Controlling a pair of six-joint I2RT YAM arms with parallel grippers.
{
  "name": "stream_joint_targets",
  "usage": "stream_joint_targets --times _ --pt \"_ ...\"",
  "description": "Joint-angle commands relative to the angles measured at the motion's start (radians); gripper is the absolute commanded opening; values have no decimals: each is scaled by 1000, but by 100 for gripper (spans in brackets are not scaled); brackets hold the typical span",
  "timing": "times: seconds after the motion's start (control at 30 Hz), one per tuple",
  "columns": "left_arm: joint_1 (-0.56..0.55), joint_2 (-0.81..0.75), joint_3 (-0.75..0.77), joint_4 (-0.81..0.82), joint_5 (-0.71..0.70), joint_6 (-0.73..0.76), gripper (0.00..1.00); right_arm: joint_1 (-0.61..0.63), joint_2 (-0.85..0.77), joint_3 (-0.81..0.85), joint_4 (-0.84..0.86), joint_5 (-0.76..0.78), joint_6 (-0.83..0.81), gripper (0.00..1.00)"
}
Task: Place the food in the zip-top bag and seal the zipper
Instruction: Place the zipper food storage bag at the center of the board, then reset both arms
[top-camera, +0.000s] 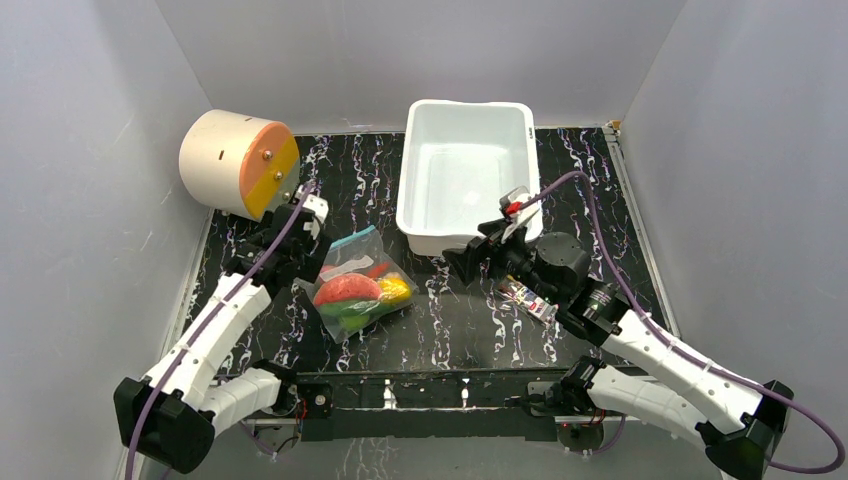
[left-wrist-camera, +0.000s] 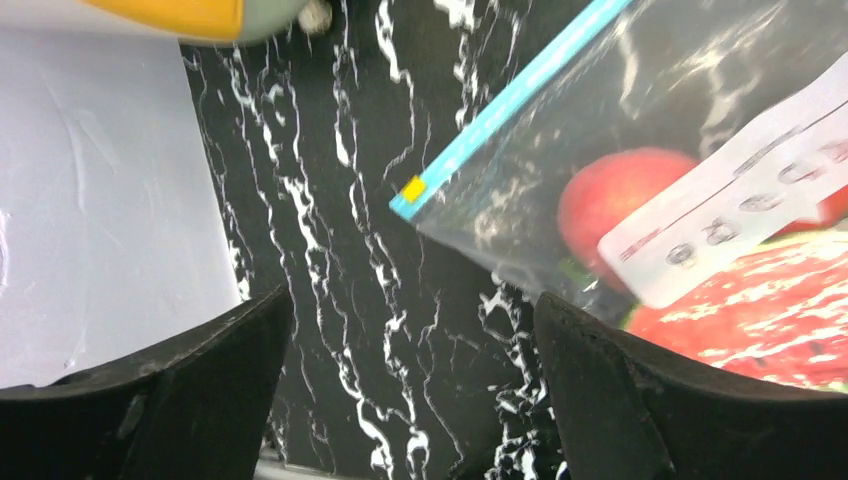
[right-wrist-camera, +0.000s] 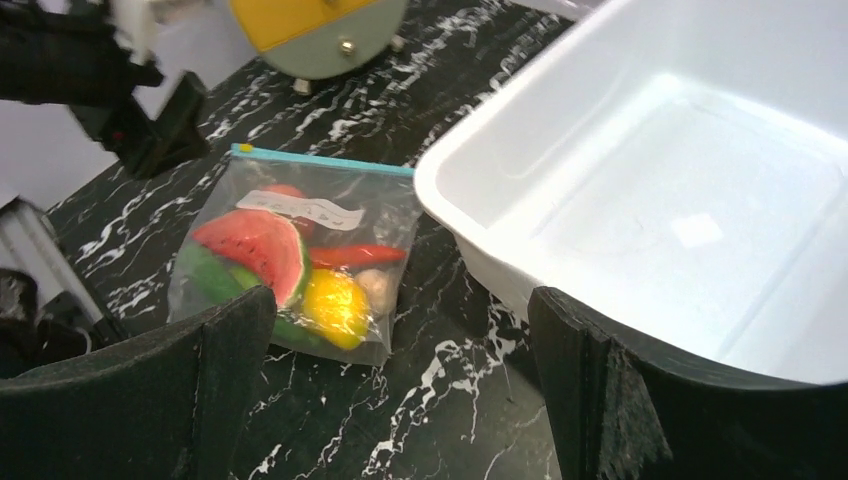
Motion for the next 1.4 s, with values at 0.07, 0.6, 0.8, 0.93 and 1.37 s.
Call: stream_joint_targets --times 0.07,0.6,0.8,0.93,1.37 --pt "6 16 162 21 89 -95 98 -3 49 157 -209 359 255 98" --pt "5 -114 244 290 644 -559 98 -3 0 258 -340 490 442 98" --pt "6 -133 181 315 644 -653 98 -3 14 305 -402 437 471 98" --pt "5 -174 98 428 723 -661 98 -3 1 274 -416 416 493 98" --pt "5 -189 61 442 694 -630 98 -3 -31 227 -397 391 518 98"
